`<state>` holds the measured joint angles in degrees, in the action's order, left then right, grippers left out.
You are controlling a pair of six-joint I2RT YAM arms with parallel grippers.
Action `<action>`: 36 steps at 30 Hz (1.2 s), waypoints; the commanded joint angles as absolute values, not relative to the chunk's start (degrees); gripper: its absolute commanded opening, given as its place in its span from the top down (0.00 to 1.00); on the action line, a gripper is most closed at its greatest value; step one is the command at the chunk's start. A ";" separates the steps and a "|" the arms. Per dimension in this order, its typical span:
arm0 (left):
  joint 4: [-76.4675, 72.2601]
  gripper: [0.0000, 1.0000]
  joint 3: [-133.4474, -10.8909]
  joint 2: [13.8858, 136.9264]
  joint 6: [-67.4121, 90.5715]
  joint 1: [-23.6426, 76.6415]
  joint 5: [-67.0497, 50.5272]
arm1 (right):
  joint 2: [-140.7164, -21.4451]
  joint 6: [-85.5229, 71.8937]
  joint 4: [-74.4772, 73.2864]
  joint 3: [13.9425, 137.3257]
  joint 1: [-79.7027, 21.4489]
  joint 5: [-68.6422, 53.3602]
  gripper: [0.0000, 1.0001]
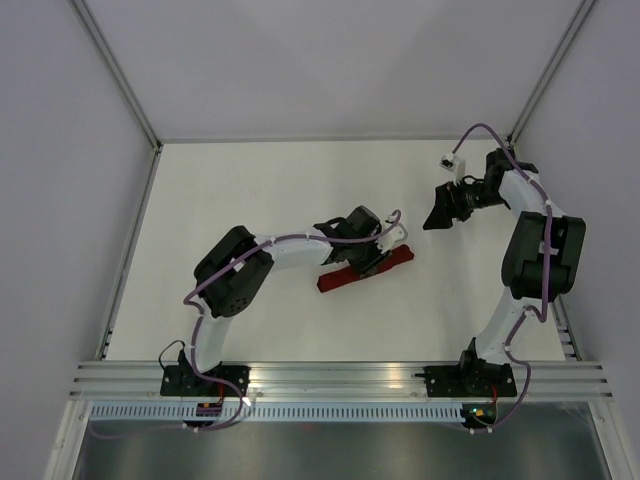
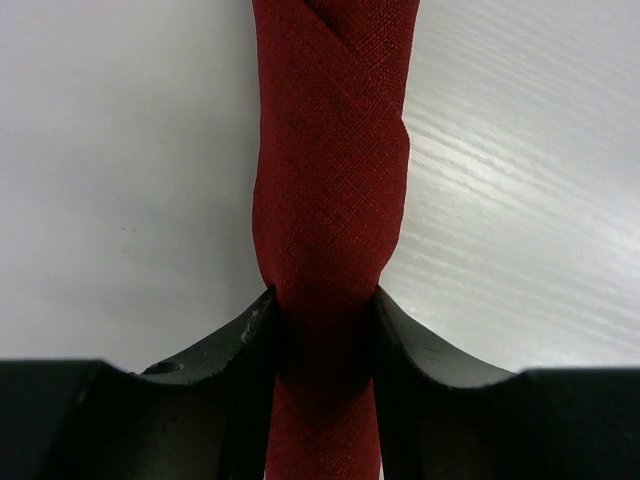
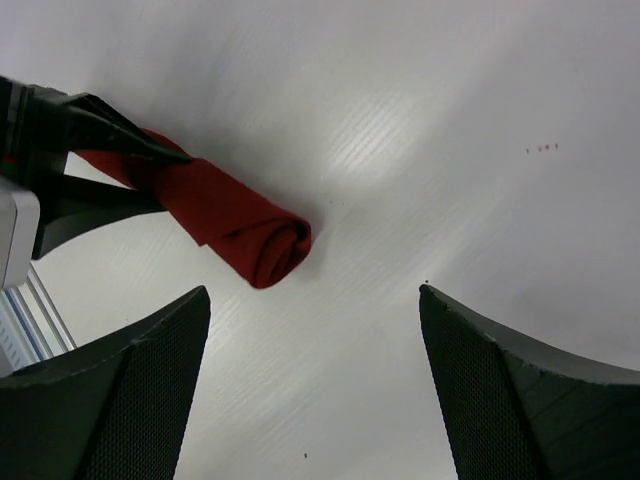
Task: Fold the napkin, place the utensils inside, and roll it up
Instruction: Roll the napkin with the utensil
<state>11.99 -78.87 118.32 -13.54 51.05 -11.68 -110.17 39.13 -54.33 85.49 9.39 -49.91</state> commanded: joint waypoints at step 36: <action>22.15 0.54 -94.31 136.23 46.32 56.34 6.85 | -116.19 12.22 -41.14 81.21 1.59 -34.19 0.14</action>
